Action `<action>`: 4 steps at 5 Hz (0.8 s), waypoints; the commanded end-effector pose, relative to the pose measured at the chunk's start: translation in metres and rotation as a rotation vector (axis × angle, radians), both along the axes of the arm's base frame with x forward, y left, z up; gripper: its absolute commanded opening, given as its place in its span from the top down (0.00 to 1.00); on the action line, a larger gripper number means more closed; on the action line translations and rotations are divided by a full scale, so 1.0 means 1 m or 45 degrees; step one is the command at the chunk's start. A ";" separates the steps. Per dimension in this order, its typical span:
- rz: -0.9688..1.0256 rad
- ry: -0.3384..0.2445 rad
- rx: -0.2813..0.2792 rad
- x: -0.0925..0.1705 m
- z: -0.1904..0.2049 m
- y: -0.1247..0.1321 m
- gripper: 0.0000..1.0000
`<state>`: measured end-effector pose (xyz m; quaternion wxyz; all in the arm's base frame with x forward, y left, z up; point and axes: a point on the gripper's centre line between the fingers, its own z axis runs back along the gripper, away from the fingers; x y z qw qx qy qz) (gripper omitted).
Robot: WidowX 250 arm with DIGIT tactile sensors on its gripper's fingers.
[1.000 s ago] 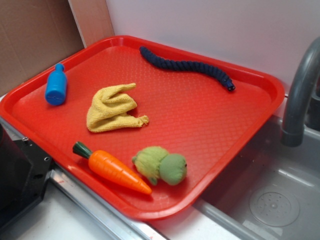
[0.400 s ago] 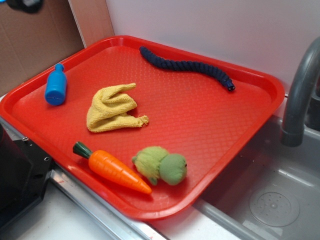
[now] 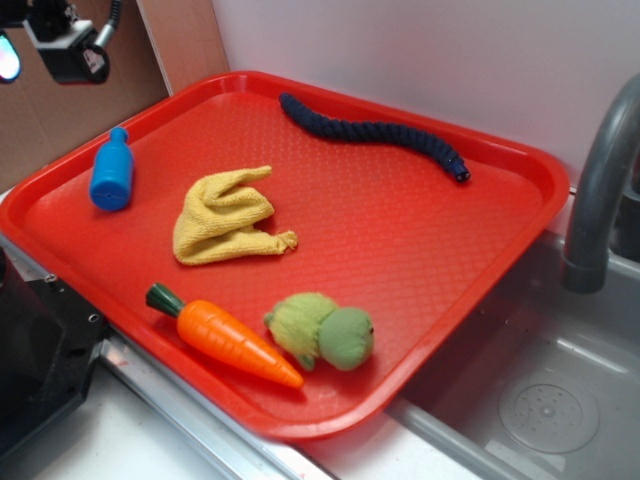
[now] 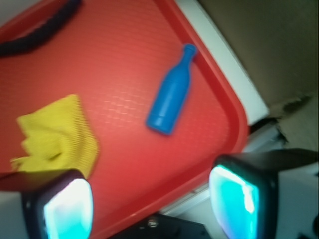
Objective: Grab the blue bottle.
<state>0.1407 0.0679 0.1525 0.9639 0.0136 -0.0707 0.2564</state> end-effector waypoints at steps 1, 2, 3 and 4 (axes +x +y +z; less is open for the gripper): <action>-0.011 -0.009 0.011 0.001 0.003 0.004 0.00; 0.251 -0.003 -0.036 0.023 -0.029 0.040 0.00; 0.404 0.016 -0.037 0.019 -0.055 0.060 0.00; 0.514 0.072 -0.028 0.020 -0.096 0.080 0.00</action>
